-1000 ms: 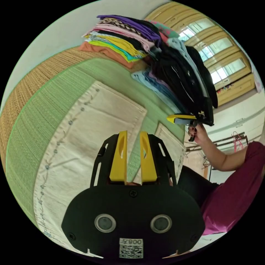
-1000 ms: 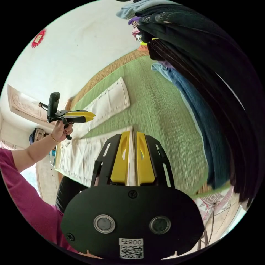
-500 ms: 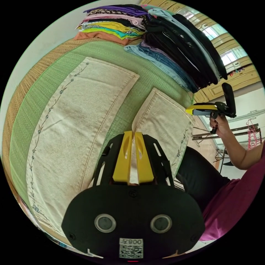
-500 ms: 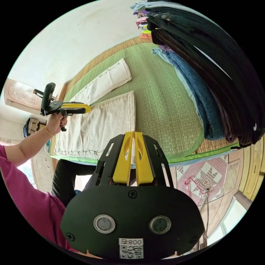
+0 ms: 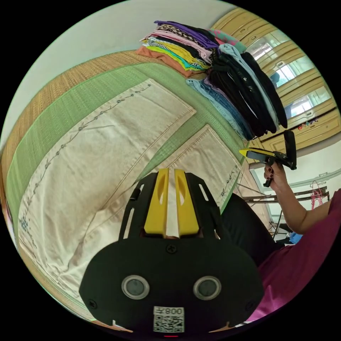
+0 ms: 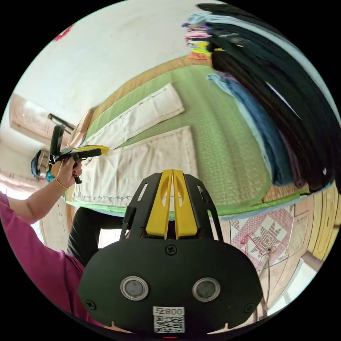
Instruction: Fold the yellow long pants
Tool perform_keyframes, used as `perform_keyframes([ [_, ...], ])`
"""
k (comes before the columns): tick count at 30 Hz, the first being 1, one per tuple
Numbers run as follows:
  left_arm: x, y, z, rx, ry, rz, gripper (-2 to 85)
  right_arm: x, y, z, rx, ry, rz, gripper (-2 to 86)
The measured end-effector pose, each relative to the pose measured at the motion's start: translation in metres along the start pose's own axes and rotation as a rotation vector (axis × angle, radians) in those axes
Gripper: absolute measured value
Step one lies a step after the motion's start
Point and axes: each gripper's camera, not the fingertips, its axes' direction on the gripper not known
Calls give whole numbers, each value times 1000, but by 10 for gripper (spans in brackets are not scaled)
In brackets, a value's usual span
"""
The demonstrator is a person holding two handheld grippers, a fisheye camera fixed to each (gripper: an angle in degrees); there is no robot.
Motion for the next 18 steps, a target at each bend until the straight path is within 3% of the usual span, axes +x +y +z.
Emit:
perform_keyframes([
  [6, -73, 130, -55, -18, -68, -223, 5, -100, -23, 10, -118, -38, -262, 0],
  [10, -117, 192, -71, -71, -40, -304, 3, -156, -27, 37, -250, 103, -415, 1],
  [12, -138, 223, -101, -44, -28, -332, 2, -169, -29, 27, -193, 142, -443, 1],
  [18, -210, 325, -198, 105, -15, -436, 2, -185, -62, -9, -261, 127, -394, 1],
])
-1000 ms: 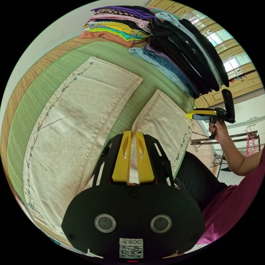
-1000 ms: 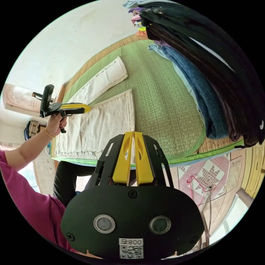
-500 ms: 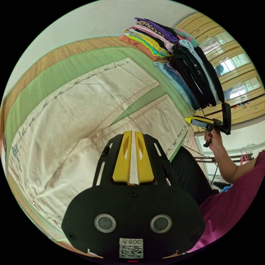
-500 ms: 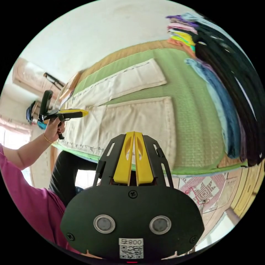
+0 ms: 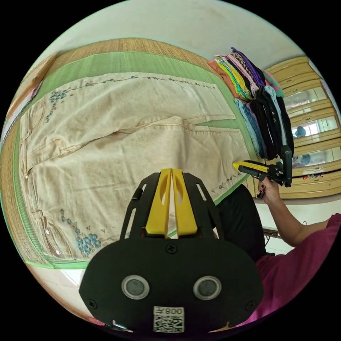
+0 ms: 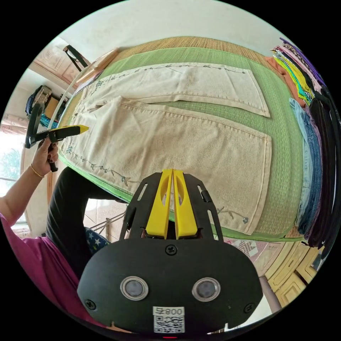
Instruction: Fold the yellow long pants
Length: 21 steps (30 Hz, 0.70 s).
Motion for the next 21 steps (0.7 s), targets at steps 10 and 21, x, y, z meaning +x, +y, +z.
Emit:
perform_keyframes([
  [10, -233, 47, -160, 215, -112, -248, 2, -57, -87, -87, 79, -152, -154, 1],
  [21, -404, 41, -204, 217, -101, -302, 3, -144, -231, -105, 49, -157, -343, 1],
])
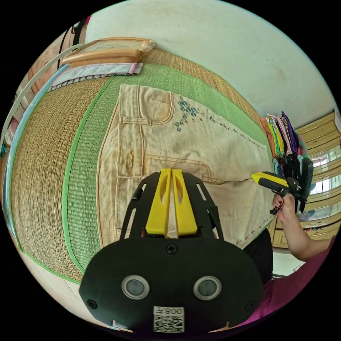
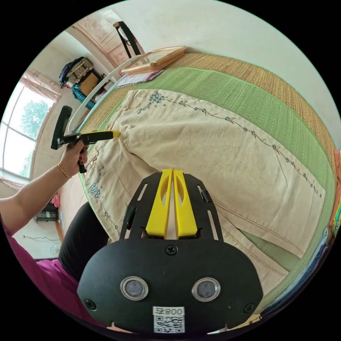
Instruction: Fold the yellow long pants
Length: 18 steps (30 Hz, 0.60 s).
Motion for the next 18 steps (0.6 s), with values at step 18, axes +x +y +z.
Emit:
perform_keyframes([
  [18, -104, -176, -67, 63, 24, 221, 73, 36, -99, -108, -14, -44, -81, -4],
])
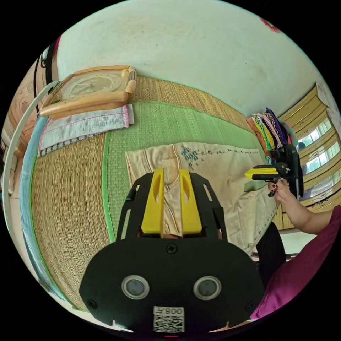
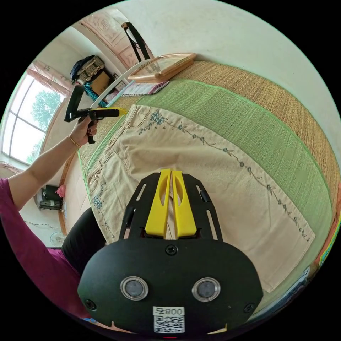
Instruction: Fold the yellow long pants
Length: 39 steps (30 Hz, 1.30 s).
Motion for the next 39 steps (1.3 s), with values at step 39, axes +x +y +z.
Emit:
perform_keyframes([
  [39, 12, -263, 132, -291, -155, 235, 87, 0, -115, -132, -212, 284, -180, 89],
])
